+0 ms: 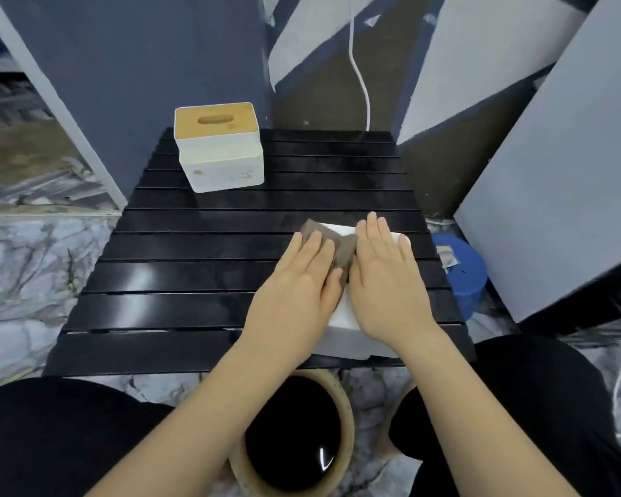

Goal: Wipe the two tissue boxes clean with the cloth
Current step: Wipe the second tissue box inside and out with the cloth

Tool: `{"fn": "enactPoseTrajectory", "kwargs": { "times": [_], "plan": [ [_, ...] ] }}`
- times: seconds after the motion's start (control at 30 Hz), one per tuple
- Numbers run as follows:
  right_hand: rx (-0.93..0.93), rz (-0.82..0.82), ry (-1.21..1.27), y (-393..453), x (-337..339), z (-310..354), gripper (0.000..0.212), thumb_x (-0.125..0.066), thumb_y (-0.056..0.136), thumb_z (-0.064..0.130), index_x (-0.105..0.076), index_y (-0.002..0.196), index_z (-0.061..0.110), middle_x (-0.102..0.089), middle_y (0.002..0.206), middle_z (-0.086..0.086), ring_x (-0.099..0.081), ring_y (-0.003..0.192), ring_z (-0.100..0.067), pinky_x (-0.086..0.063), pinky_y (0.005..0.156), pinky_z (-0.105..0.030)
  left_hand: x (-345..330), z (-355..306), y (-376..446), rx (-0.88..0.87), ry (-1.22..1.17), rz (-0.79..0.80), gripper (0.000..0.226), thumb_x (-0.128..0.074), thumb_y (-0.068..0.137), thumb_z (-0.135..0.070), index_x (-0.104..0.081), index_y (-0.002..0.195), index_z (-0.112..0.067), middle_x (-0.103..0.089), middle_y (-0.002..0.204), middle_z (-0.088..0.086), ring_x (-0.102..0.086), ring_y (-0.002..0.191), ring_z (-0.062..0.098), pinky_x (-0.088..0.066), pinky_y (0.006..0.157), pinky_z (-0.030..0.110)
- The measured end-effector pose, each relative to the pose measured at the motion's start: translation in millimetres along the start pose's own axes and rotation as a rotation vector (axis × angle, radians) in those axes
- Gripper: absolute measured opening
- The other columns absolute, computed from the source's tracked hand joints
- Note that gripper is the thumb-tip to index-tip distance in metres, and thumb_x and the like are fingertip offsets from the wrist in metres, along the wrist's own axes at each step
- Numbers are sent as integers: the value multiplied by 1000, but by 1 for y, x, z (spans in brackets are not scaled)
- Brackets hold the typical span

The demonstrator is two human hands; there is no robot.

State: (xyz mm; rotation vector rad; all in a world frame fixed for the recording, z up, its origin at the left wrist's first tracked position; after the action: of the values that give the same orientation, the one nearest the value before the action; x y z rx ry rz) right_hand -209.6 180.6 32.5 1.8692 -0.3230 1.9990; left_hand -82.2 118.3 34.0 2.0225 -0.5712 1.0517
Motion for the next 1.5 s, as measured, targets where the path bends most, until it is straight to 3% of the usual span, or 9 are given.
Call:
{"fn": "enactPoseTrajectory", "kwargs": {
  "times": [0.2,0.3,0.47,0.6,0.8,0.93,1.2,1.4,1.5],
  "plan": [
    [-41,1,80,1,3,3,75,2,97,33,-14,163,2,-8,173,-15,-5,161,-27,-8,130,-47,14,-6,-50,-78,50,-204,42,-45,104,-31,-74,116,-3,-71,126,12,-69,116,27,-43,105,26],
    [-53,15,89,0,5,3,61,-8,109,30,-10,164,4,-5,173,-14,-3,161,-26,-7,130,-45,31,-9,-65,-34,-86,-257,35,-51,100,-31,-79,102,-10,-78,107,1,-74,93,17,-56,84,26],
    [-181,-155,581,-4,17,-2,45,-38,110,23,-41,153,10,-25,170,-6,-14,159,-20,-10,130,-37,66,2,-48,386,-571,-93,40,-57,99,-35,-55,65,-15,-39,49,-10,-36,47,10,-36,48,29],
    [-451,-337,1114,-22,30,-26,44,-57,104,36,-52,147,26,-46,157,10,-39,145,-8,-31,116,-28,72,30,-42,819,-1019,-315,49,-59,100,-33,-47,60,-7,-42,61,7,-41,57,18,-37,58,30],
    [-687,45,1215,-40,-2,-42,58,-55,100,56,-57,131,6,-62,130,-13,-60,119,-28,-47,94,-38,34,28,-43,1067,-1090,-131,21,-62,95,-46,-75,100,-31,-75,108,-11,-67,110,15,-49,105,38],
    [-612,71,1252,-37,0,-31,38,-56,102,48,-60,130,24,-69,124,4,-65,111,-16,-52,90,-36,26,3,-14,1058,-977,124,42,-47,97,-63,-66,86,-27,-68,90,-5,-63,81,17,-50,82,37],
    [-159,-138,1263,-30,25,-27,60,-67,98,11,-37,147,29,-52,146,11,-54,132,-7,-51,108,-37,46,12,32,959,-1271,-167,30,-51,98,-58,-76,101,-40,-76,107,-12,-66,107,13,-46,107,41],
    [38,-197,1310,-26,17,-24,71,-71,93,-3,-37,145,31,-36,164,6,-36,152,-14,-40,119,-52,36,28,24,916,-1259,-241,18,-70,92,-42,-78,91,-26,-74,75,-16,-68,67,12,-49,67,38],
    [47,-266,1238,-30,14,-23,75,-74,90,-5,-41,147,31,-38,162,10,-31,153,-9,-36,123,-47,26,38,14,909,-1289,-259,18,-72,93,-28,-77,105,-16,-75,85,-11,-66,83,19,-50,77,42]
  ]
}}
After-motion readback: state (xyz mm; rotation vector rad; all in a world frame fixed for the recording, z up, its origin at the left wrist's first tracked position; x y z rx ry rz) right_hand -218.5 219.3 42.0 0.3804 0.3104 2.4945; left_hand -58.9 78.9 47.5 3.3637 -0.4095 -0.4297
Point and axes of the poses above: each hand's wrist, its own y-axis towards the middle knuckle, its own x-axis out of the back of the hand, z = x × y, the point moved 3 cm from there along y, towards the middle knuckle
